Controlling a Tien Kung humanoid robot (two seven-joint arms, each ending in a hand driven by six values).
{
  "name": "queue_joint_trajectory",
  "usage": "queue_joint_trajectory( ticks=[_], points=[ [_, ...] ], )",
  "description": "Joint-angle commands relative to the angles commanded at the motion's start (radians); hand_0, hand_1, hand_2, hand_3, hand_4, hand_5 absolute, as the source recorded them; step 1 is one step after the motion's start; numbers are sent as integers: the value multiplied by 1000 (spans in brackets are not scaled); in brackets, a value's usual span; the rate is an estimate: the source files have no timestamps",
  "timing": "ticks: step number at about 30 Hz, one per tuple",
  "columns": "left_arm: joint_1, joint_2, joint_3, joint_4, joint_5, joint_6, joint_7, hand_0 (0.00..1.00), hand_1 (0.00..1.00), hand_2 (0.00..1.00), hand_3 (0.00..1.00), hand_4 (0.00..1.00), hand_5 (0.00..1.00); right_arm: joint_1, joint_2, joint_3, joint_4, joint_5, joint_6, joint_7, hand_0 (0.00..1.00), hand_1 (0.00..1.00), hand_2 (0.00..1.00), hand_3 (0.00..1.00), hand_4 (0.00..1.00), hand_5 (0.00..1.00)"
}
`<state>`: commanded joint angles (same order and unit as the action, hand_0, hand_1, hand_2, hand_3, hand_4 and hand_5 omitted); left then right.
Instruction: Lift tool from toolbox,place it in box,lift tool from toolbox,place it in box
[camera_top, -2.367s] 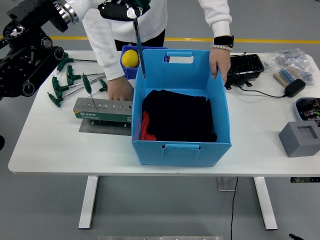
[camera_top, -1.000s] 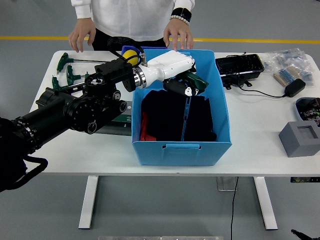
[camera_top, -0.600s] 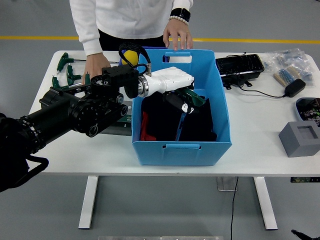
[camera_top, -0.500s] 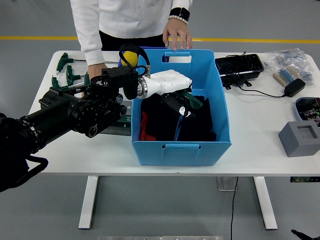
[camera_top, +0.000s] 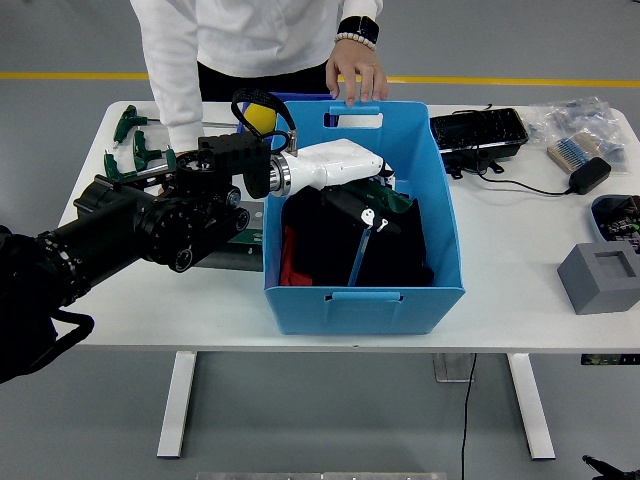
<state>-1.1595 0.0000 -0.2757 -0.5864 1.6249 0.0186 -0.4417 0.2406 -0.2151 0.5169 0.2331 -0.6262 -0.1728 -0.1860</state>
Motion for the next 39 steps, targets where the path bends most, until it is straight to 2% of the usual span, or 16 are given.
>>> queue_joint_trajectory(
  ticks=[1,6,7,12,13,18,19,23,29,31,34,39],
  points=[
    [-3,0,-4,-1,-1,7,-6,446,588,661,695,998,860,1,0,-1,0,1,0,0,629,617,687,549,793,657],
    [-11,0,-36,-2,-4,35,-33,446,588,661,695,998,860,3,-1,-7,0,12,-2,4,629,617,687,549,793,657],
    [-11,0,-43,-4,-4,41,-39,522,634,717,727,998,868,3,-2,-8,0,14,-3,5,626,617,687,549,793,657],
    [-9,0,-83,-19,-1,71,-66,522,634,717,727,998,868,3,-4,-8,0,16,-4,8,626,617,687,549,793,657],
    [-8,0,-89,-20,0,76,-69,593,682,769,743,998,858,3,-4,-8,0,17,-4,8,627,615,684,548,793,658],
    [6,0,-145,-36,8,112,-86,593,682,769,743,998,858,2,-4,-10,-1,20,-4,10,627,615,684,548,793,658],
    [10,0,-157,-40,11,118,-87,639,707,789,752,998,853,2,-4,-11,-1,22,-4,11,624,614,683,548,793,657],
    [41,0,-229,-78,33,131,-79,639,707,789,752,998,853,-2,-3,-13,-2,31,-5,13,624,614,683,548,793,657],
    [89,1,-341,-170,97,132,-47,639,700,777,751,998,843,-11,-1,-19,-4,44,-6,17,624,613,682,548,792,655],
    [90,20,-351,-194,123,127,-42,636,693,762,728,998,856,-14,0,-20,-4,47,-7,17,624,613,681,548,792,655],
    [69,58,-315,-211,165,117,-37,636,693,762,728,998,856,-17,0,-20,-4,51,-7,17,624,613,681,548,792,655],
    [24,146,-216,-209,235,91,-7,629,698,763,699,998,858,-21,0,-21,-4,51,-6,16,624,612,681,548,792,655]
  ],
)
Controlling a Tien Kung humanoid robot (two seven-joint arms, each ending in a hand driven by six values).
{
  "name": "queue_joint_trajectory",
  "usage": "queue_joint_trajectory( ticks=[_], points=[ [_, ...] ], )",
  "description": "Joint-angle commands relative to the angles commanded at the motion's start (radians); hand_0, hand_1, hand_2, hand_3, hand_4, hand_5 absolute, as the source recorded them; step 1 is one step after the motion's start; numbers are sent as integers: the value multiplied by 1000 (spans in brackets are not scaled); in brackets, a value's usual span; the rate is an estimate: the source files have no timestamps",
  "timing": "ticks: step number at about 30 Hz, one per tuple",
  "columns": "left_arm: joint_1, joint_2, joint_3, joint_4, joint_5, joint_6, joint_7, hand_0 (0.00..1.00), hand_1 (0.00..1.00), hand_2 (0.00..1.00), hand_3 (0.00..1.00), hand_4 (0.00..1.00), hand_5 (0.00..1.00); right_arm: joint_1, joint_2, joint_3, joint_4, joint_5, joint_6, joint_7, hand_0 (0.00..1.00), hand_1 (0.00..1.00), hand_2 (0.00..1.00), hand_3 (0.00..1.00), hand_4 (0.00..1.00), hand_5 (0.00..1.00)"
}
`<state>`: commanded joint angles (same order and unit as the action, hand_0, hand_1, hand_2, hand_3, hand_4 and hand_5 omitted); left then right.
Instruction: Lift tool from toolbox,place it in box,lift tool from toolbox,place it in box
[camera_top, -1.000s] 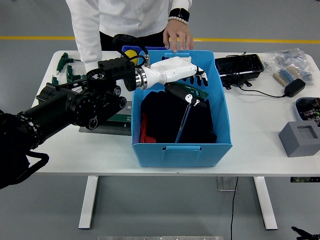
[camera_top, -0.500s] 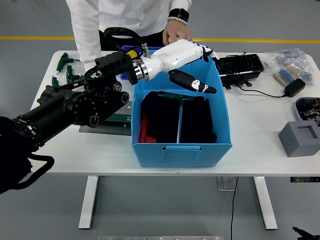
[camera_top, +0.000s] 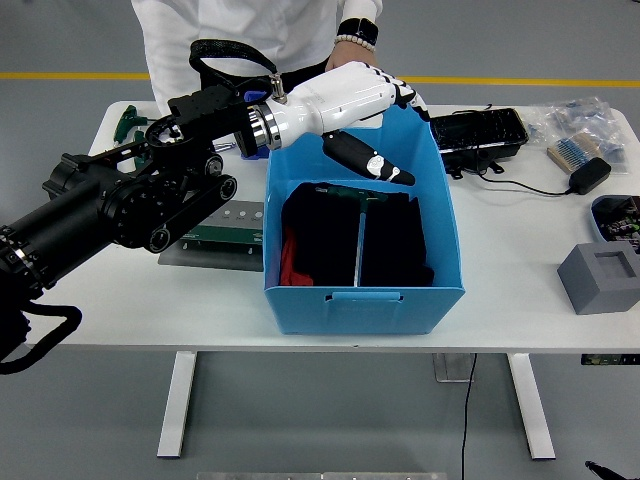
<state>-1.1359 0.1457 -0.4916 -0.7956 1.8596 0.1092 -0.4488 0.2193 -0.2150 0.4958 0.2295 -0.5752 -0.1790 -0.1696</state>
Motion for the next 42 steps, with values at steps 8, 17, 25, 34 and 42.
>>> queue_joint_trajectory(
  ticks=[8,17,25,34,42],
  points=[
    [-29,125,100,102,12,2,-1,645,700,741,651,998,870,-2,2,-2,0,5,-1,1,625,612,680,549,793,656],
    [-40,201,273,136,-20,-9,-7,640,645,673,595,994,895,-8,3,1,-1,7,-2,0,624,609,680,548,791,656],
    [-17,200,331,189,-34,-43,21,643,629,660,578,976,929,-11,5,7,1,-6,-1,-4,624,607,679,549,791,657],
    [-8,207,359,279,-62,-62,14,645,603,596,509,938,998,-12,6,7,1,-1,-4,-3,624,607,679,548,790,657],
    [-8,213,394,297,-70,-76,20,646,594,577,496,933,998,-12,6,10,1,-7,-3,-4,624,606,679,548,790,657]
  ],
)
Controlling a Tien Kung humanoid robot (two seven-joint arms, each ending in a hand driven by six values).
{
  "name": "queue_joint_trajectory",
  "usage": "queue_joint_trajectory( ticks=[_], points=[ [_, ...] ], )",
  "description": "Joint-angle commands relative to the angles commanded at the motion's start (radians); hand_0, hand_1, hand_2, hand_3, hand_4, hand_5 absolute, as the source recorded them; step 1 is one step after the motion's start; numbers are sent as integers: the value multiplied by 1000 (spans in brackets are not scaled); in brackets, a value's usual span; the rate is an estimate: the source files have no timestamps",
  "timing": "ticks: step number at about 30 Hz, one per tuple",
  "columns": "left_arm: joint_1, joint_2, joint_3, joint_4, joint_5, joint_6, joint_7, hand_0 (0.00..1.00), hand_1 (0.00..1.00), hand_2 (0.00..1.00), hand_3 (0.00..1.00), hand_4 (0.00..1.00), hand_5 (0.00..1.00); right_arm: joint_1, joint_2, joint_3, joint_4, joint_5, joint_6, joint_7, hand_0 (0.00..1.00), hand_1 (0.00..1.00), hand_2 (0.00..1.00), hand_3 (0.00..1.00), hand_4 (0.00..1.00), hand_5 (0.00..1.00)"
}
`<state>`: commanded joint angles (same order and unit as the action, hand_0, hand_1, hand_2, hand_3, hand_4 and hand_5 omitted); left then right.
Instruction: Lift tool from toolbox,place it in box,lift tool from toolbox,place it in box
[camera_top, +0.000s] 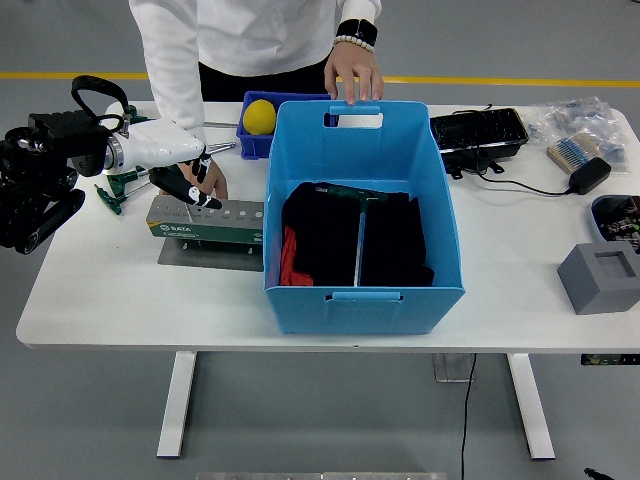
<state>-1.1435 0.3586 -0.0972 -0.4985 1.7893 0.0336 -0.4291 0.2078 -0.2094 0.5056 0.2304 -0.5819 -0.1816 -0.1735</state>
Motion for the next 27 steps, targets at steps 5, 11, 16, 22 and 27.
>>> queue_joint_trajectory(
  ticks=[5,11,16,22,27],
  points=[
    [-2,-3,35,9,-3,1,3,648,585,551,448,932,998,2,0,-3,0,5,0,1,624,606,679,547,790,657],
    [-5,-9,59,23,-5,-5,11,650,567,504,412,939,998,4,0,-8,0,17,-2,4,624,606,678,547,789,658],
    [-8,-14,64,24,24,-4,14,653,561,498,394,932,998,5,-1,-12,0,21,-3,5,624,606,678,546,788,658],
    [-9,-20,70,26,61,8,19,655,566,501,392,925,998,8,-3,-16,1,25,-3,6,624,605,678,546,786,655],
    [-9,-21,80,31,70,13,27,655,566,501,392,925,998,9,-3,-18,0,29,-4,7,624,605,678,546,786,655]
  ],
)
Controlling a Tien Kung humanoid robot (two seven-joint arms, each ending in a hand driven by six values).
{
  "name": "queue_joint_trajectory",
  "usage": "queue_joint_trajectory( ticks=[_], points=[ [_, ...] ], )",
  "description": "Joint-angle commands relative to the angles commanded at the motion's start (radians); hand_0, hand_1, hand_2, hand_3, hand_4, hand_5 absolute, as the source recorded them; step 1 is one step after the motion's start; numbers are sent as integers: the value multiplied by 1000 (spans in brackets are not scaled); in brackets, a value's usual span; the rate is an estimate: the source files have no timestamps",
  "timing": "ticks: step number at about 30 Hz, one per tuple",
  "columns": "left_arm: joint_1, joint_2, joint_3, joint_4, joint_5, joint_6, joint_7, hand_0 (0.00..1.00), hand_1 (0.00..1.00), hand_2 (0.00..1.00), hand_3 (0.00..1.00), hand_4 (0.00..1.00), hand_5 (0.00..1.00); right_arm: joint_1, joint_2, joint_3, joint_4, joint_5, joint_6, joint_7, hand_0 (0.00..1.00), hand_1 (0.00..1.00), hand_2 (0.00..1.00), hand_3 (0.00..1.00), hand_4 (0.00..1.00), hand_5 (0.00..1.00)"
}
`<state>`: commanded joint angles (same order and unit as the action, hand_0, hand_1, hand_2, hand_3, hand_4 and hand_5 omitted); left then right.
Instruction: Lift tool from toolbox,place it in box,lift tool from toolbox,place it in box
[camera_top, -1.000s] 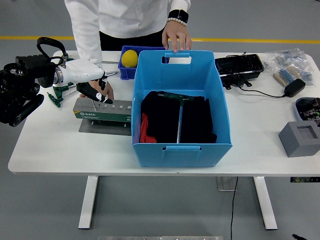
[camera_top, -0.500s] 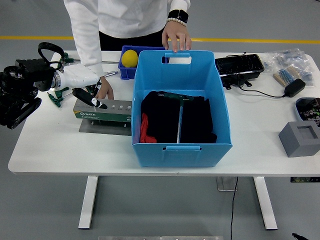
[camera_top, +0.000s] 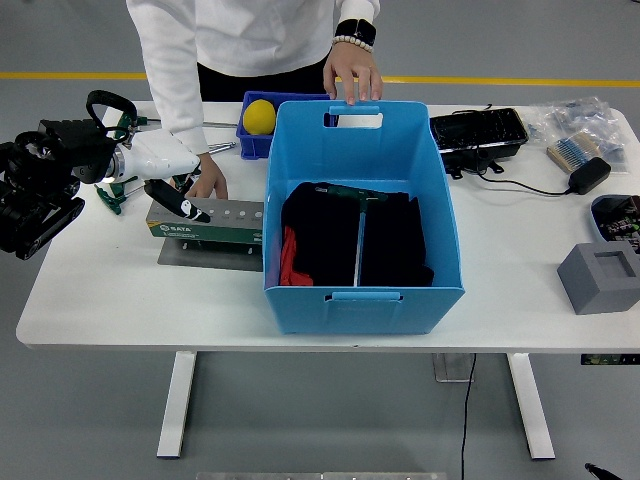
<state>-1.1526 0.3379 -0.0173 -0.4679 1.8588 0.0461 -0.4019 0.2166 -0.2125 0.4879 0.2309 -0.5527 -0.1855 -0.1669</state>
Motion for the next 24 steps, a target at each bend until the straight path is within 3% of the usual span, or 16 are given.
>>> queue_joint_trajectory(
  ticks=[1,6,7,12,13,24],
  points=[
    [-1,0,1,1,1,1,0,652,536,461,354,921,998,0,0,0,0,0,0,0,624,605,678,546,786,654],
    [-4,-3,8,4,5,10,3,652,536,461,354,921,998,1,0,1,0,-2,0,-1,624,605,678,546,786,654],
    [-4,-3,9,4,8,14,5,647,419,363,277,916,998,1,0,1,0,-2,0,-1,624,605,678,546,786,653],
    [-6,-6,17,0,20,22,8,647,419,363,277,916,998,2,-1,1,0,-4,1,-1,624,605,678,546,786,653],
    [-6,-6,13,0,26,18,7,638,335,285,236,911,998,3,-1,1,0,-3,1,0,623,605,678,546,785,652],
    [-5,-8,-12,6,54,-3,6,624,271,227,211,906,998,4,-2,0,0,0,0,1,624,604,678,546,784,651]
  ],
)
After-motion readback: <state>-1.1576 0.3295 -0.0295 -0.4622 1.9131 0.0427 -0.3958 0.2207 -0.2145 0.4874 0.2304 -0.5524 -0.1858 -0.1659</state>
